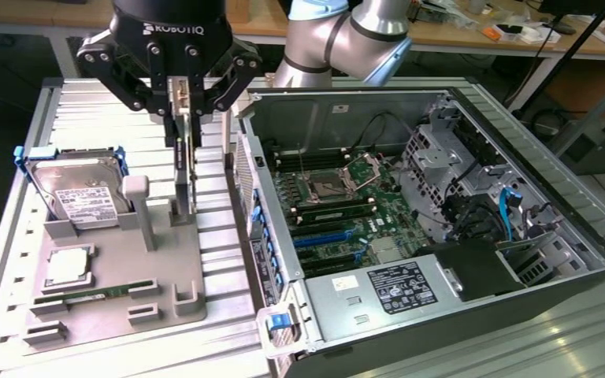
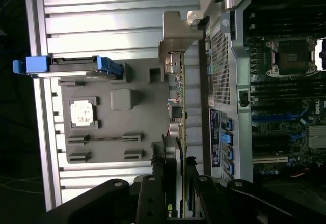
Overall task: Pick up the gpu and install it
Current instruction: 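Pick up the gpu and move the gpu toward the slot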
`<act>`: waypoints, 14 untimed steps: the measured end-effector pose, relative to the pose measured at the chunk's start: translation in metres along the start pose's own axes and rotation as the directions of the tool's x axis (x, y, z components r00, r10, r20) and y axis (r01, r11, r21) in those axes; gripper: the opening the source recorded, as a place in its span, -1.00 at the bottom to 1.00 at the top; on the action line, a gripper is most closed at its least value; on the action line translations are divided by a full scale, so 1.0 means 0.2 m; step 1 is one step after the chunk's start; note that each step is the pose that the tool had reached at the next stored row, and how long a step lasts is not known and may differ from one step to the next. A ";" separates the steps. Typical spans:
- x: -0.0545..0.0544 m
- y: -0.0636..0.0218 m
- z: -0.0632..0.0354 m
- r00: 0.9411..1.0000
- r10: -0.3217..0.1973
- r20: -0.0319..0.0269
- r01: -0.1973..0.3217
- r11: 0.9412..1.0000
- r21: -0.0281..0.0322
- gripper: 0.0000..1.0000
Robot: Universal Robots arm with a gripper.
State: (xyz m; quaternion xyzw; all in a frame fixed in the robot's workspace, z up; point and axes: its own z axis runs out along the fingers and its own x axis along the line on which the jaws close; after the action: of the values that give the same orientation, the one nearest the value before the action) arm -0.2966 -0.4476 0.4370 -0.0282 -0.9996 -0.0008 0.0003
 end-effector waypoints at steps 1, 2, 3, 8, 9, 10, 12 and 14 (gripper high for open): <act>-0.01 0.000 0.000 1.000 0.000 0.000 0.000 1.000 0.000 -0.46; -0.01 0.001 0.000 1.000 0.000 0.000 0.000 1.000 0.000 -0.46; -0.02 0.001 0.000 1.000 0.000 0.000 0.000 1.000 0.000 -0.46; -0.05 0.003 0.000 1.000 0.000 0.000 0.000 1.000 0.000 -0.46; -0.06 0.003 0.000 1.000 0.000 0.000 0.000 1.000 0.000 -0.46; -0.06 0.003 0.000 1.000 0.000 0.000 0.000 1.000 0.000 -0.46; -0.07 0.004 0.000 1.000 0.000 0.000 0.000 1.000 0.000 -0.46; -0.09 0.005 0.000 1.000 0.000 0.000 0.000 1.000 0.000 -0.46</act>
State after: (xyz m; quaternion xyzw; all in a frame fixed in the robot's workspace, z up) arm -0.2792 -0.4476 0.4370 -0.0282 -0.9996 -0.0008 0.0005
